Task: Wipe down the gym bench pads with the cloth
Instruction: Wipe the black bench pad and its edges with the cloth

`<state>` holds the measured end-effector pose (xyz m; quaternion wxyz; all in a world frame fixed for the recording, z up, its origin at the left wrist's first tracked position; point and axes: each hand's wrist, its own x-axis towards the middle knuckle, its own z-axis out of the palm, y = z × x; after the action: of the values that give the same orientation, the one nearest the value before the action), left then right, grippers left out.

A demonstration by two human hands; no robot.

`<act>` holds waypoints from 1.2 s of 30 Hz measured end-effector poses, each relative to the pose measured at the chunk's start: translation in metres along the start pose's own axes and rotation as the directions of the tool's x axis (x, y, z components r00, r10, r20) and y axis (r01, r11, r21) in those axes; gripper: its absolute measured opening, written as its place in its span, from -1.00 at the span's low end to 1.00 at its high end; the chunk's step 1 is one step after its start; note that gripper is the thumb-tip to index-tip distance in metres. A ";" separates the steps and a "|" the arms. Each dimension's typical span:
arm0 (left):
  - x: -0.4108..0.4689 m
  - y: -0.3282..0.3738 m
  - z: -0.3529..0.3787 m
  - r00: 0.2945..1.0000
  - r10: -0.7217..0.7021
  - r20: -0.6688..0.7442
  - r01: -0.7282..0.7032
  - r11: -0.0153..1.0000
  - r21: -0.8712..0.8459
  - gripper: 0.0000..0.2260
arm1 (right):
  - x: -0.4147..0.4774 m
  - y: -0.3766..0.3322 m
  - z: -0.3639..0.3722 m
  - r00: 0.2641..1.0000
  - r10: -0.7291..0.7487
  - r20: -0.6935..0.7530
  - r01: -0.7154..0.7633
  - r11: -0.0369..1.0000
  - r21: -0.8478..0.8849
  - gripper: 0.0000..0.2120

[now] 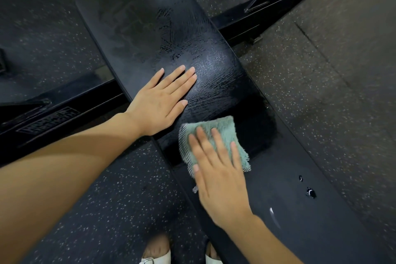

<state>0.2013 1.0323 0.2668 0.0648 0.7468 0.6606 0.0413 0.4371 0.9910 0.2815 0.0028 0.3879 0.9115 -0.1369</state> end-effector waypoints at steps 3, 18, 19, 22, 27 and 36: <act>-0.005 0.012 0.003 1.000 0.021 0.002 -0.021 1.000 -0.006 -0.49 | -0.006 0.014 -0.004 0.991 -0.123 0.046 0.125 0.991 -0.040 -0.49; -0.009 0.030 0.004 0.998 -0.057 0.031 0.058 0.998 -0.028 -0.48 | 0.023 0.114 -0.034 0.987 0.159 0.022 -0.160 0.985 0.059 -0.46; -0.010 0.030 0.004 0.997 -0.063 0.031 0.064 0.998 -0.023 -0.48 | 0.022 0.107 -0.033 0.983 0.185 0.008 -0.185 0.981 0.064 -0.45; -0.010 0.031 0.005 0.997 -0.076 0.026 0.077 0.997 -0.017 -0.48 | 0.016 0.083 -0.027 0.976 0.219 -0.014 -0.217 0.974 0.068 -0.44; -0.009 0.035 0.003 0.996 -0.092 0.012 0.093 0.996 -0.014 -0.48 | -0.004 0.040 -0.015 0.999 0.029 0.027 -0.030 0.999 0.023 -0.46; -0.010 0.037 0.001 0.993 -0.108 0.040 0.109 0.994 -0.021 -0.48 | -0.033 0.000 -0.005 0.952 -0.267 0.150 0.272 0.962 -0.014 -0.46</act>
<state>0.2369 1.0181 0.2715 0.0884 0.7097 0.6982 0.0310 0.4608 0.9689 0.2896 0.0579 0.2484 0.9554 -0.1485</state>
